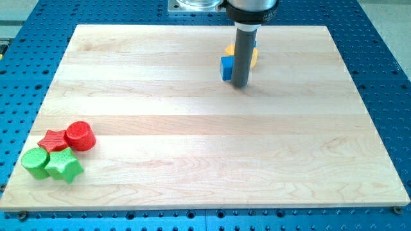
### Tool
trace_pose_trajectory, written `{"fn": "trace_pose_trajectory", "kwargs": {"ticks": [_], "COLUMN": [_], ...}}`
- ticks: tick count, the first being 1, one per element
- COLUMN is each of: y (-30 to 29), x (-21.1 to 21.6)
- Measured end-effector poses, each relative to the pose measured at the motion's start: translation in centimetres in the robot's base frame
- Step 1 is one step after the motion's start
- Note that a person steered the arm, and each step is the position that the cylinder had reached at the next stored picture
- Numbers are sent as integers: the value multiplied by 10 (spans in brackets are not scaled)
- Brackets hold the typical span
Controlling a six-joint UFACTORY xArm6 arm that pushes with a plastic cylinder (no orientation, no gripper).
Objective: Adjust the group of yellow and blue blocks
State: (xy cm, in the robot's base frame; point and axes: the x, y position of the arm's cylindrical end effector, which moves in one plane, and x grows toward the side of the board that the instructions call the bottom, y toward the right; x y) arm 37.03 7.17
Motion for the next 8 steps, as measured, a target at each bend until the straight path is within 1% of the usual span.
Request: {"fn": "trace_pose_trajectory", "kwargs": {"ticks": [1, 2, 3, 6, 7, 8], "y": [0, -21, -52, -27, -47, -61], "x": [-2, 17, 18, -5, -7, -18]}}
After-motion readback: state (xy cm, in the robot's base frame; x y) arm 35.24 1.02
